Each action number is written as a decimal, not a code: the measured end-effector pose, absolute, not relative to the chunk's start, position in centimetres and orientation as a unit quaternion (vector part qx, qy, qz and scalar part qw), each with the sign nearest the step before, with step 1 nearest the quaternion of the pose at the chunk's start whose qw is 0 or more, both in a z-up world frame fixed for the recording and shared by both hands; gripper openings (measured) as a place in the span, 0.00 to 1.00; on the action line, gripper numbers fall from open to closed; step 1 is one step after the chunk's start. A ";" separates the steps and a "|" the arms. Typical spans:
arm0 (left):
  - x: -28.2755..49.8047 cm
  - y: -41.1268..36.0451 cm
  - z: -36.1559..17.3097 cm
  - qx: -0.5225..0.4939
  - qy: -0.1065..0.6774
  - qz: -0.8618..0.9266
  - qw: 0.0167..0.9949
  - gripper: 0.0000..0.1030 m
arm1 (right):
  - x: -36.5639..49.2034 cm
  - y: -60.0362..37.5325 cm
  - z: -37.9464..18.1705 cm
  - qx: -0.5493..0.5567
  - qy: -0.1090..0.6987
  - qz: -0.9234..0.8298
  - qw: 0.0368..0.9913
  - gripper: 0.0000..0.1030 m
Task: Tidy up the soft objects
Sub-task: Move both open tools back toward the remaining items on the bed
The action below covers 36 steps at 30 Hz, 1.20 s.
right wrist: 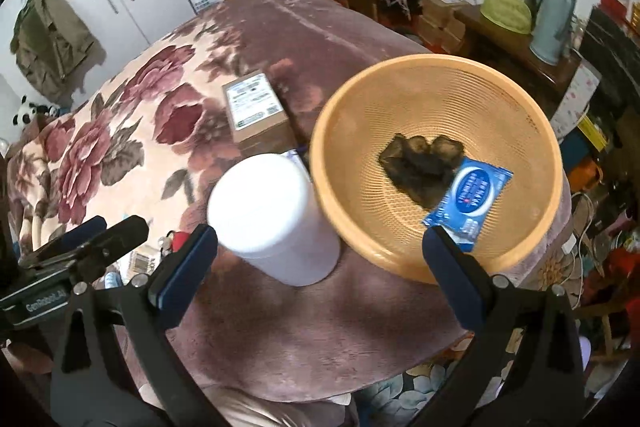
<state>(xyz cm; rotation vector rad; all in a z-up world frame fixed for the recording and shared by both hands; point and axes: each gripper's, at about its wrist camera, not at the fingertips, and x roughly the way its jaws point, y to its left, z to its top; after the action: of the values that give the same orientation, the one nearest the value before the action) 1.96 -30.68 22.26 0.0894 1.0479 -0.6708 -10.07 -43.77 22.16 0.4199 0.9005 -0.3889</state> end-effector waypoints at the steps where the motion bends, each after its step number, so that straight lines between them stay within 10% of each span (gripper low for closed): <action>1: 2.1 -30.2 22.2 0.041 0.491 -0.311 0.813 0.99 | -9.8 -43.2 22.2 0.195 0.431 -0.182 0.862 1.00; 36: 6.1 -12.8 18.0 -0.006 0.511 -0.215 0.833 0.99 | -3.2 -28.5 20.1 0.108 0.480 -0.094 0.865 1.00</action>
<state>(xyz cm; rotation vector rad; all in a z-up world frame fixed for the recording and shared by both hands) 6.11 -12.82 18.00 -0.0138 1.0823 -0.4548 -3.23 -28.50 20.12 0.2267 1.0065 -0.1964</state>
